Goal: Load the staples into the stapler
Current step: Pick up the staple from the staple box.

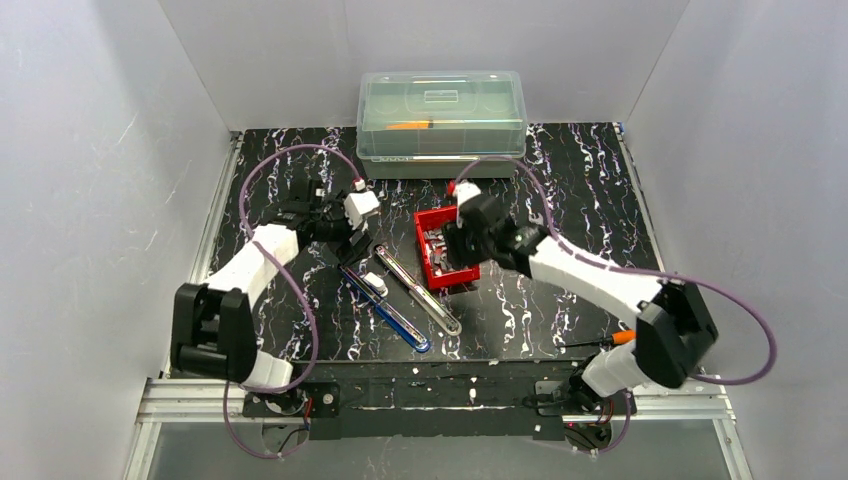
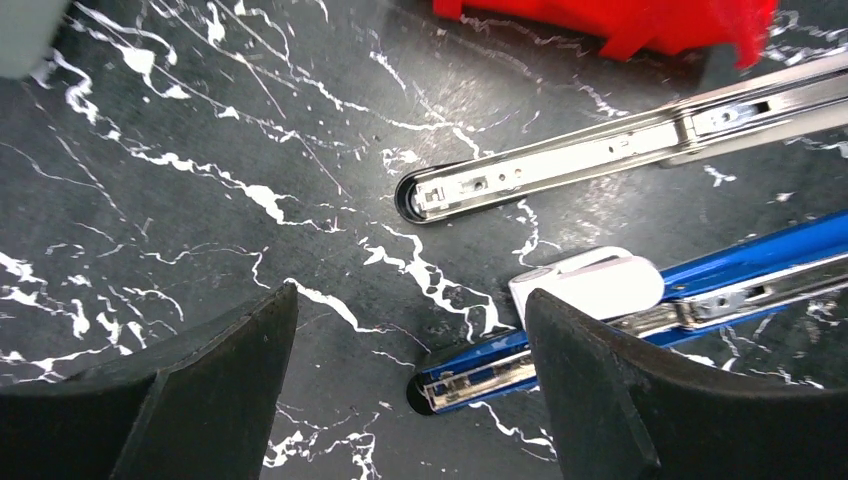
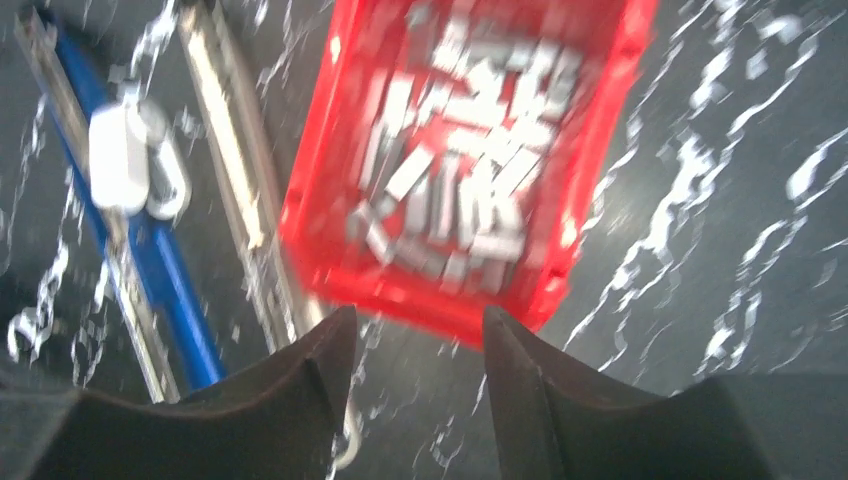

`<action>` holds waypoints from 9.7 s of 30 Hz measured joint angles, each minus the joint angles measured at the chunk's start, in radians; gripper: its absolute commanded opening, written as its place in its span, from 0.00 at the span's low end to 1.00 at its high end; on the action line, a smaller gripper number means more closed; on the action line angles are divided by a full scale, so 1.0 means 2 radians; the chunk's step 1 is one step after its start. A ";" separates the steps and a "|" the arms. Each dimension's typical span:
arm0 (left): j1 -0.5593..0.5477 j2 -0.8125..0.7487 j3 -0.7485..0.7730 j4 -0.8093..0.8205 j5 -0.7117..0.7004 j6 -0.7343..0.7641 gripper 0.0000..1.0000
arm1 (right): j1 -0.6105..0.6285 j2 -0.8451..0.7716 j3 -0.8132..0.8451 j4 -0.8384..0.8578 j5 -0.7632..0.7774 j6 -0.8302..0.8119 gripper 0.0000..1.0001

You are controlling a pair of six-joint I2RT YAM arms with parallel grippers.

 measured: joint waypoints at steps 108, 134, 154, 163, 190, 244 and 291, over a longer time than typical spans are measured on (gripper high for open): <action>-0.033 -0.246 -0.078 -0.006 0.256 0.392 0.87 | -0.081 0.035 0.100 -0.001 -0.369 0.018 0.12; -0.047 -0.308 -0.145 -0.023 0.246 0.389 0.86 | -0.089 -0.028 0.027 -0.151 -0.160 0.031 0.09; -0.049 -0.308 -0.173 0.162 0.235 0.463 0.69 | -0.087 0.126 0.181 0.108 -0.519 0.196 0.14; -0.049 -0.305 -0.167 0.172 0.251 0.481 0.59 | -0.083 0.126 0.178 0.184 -0.563 0.261 0.14; -0.051 -0.317 -0.163 0.131 0.265 0.500 0.31 | -0.052 0.162 0.209 0.098 -0.548 0.201 0.09; -0.055 -0.331 -0.198 0.161 0.216 0.614 0.00 | -0.110 0.100 0.105 0.321 -0.551 0.397 0.63; -0.055 -0.290 -0.145 0.362 0.202 0.662 0.00 | -0.079 0.234 0.063 0.925 -0.459 0.908 0.57</action>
